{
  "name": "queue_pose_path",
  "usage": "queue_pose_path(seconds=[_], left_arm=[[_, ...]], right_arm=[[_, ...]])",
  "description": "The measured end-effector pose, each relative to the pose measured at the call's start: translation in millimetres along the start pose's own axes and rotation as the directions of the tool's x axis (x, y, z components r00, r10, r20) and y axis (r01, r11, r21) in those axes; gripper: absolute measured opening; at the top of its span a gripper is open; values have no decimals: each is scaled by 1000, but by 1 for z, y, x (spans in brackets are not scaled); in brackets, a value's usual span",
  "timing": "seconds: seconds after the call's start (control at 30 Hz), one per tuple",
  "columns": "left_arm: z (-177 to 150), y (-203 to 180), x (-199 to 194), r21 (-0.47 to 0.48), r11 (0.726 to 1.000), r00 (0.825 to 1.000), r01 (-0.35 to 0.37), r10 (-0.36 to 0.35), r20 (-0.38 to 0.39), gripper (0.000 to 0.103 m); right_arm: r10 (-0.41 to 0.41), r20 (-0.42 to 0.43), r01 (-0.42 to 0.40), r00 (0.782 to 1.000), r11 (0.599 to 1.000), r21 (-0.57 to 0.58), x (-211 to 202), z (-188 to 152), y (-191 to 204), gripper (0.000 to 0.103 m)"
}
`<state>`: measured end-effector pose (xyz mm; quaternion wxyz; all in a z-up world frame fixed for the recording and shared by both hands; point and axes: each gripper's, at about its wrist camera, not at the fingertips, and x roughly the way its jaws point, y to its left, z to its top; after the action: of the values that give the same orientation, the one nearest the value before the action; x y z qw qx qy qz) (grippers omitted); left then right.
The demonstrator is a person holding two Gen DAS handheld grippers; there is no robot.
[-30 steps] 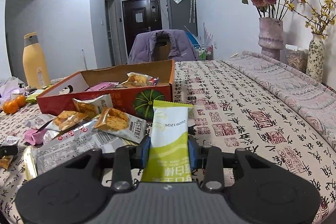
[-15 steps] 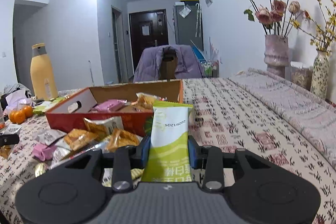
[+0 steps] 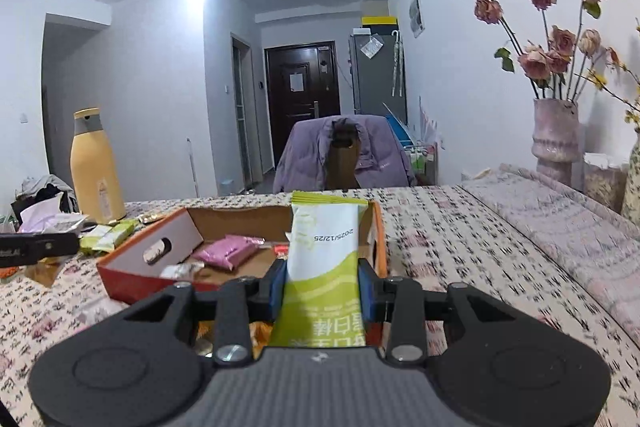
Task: Organize snacks
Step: 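Carry both held packets over the box and open both grippers inside it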
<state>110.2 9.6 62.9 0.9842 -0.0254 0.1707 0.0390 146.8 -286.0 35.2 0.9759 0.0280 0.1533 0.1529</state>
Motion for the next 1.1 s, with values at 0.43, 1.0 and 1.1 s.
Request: queue_pose_path(seconds=[0.43, 1.0, 1.1], left_arm=[[44, -25, 63, 10, 1000, 999, 21, -21, 47, 42], [42, -12, 161, -23, 998, 998, -50, 49, -31, 42], [36, -9, 164, -6, 998, 997, -62, 61, -38, 42]], right_arm=[[36, 20, -36, 999, 999, -21, 70, 44, 9, 36], [68, -57, -69, 996, 998, -11, 155, 35, 15, 36], [57, -58, -59, 997, 998, -22, 156, 32, 18, 36]])
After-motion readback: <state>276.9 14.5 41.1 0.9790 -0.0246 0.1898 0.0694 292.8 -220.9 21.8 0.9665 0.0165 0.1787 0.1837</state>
